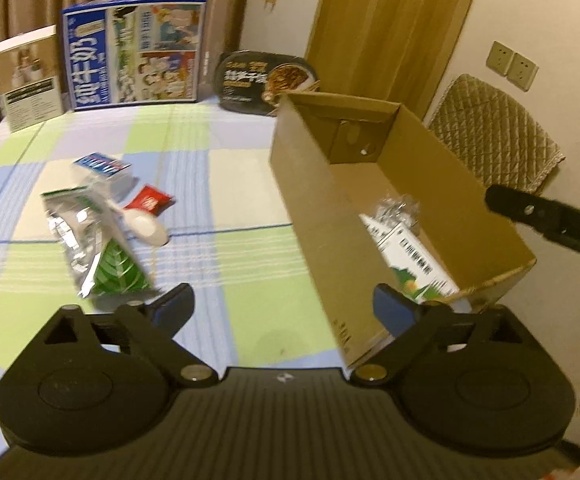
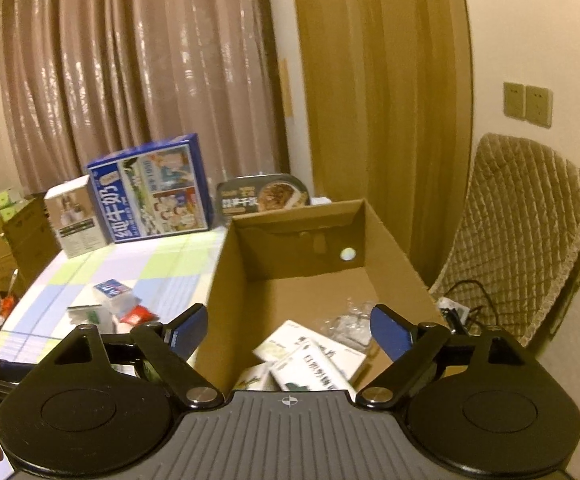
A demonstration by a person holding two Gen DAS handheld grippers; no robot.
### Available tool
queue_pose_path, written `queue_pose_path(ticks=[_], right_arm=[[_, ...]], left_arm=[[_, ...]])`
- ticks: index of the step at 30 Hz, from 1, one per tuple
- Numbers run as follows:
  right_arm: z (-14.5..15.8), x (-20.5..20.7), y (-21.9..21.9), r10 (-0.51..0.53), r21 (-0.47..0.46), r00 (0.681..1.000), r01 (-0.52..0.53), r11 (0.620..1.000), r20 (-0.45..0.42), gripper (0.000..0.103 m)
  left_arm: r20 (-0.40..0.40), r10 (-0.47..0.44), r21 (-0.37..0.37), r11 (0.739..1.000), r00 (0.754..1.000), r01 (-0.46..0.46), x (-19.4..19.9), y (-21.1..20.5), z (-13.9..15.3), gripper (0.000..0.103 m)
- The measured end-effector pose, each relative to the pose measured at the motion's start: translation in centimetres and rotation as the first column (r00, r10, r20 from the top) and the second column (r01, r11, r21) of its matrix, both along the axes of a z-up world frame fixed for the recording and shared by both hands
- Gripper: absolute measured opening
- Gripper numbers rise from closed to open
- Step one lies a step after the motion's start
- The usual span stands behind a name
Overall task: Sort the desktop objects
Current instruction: 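Withdraw both tools from the box toward the table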
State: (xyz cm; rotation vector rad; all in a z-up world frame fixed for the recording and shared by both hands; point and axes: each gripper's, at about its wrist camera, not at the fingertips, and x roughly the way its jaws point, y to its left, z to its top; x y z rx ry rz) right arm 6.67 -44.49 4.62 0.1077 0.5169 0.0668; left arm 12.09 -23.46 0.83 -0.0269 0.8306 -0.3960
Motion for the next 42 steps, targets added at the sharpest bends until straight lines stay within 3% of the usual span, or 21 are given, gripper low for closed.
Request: queue_pose_path(ticks=[2, 8, 13, 19, 30, 37, 42], right_arm=[[0.0, -0.4, 0.8, 0.012, -0.003, 1.0, -0.012, 1.0, 0.0, 0.088], [0.5, -1.5, 3.1, 0.049, -0.012, 0.999, -0.049, 0.999, 0.007, 0.089], [1.1, -2.2, 5.2, 0.086, -0.02, 0.996, -0.086, 0.996, 0.024, 0.092], [1.4, -2.6, 8.1, 0.144, -0.033, 0.989, -0.143, 0.989, 0.038, 0.095], [0.4, -1.9, 12.3, 0.222, -0.05, 0.975, -0.221, 0.974, 0.016, 0.097], [-1.5, -0.6, 14.6, 0.265, -0.061, 0.964, -0.266, 0.962, -0.026, 0.097], [-2.8, 0.6, 15.9, 0.284, -0.065, 0.957, -0.287, 0.956, -0.052, 0.097]], left_arm=[[-0.003, 0.026, 0.019, 0.999, 1.0, -0.026, -0.6, 1.0, 0.2, 0.102], [-0.025, 0.096, 0.096, 0.991, 0.995, -0.093, -1.8, 4.1, 0.3, 0.102], [-0.033, 0.166, 0.076, 0.984, 0.986, -0.163, -2.8, 7.6, 0.3, 0.102], [0.011, 0.224, 0.119, 0.967, 0.975, -0.223, -4.1, 11.2, 0.7, 0.102], [0.01, 0.227, 0.117, 0.967, 0.974, -0.226, -4.8, 15.1, 1.3, 0.102], [-0.014, 0.275, 0.027, 0.961, 0.961, -0.274, -4.2, 17.8, 1.4, 0.102], [-0.028, 0.297, 0.056, 0.954, 0.954, -0.295, -3.1, 18.5, 0.9, 0.102]])
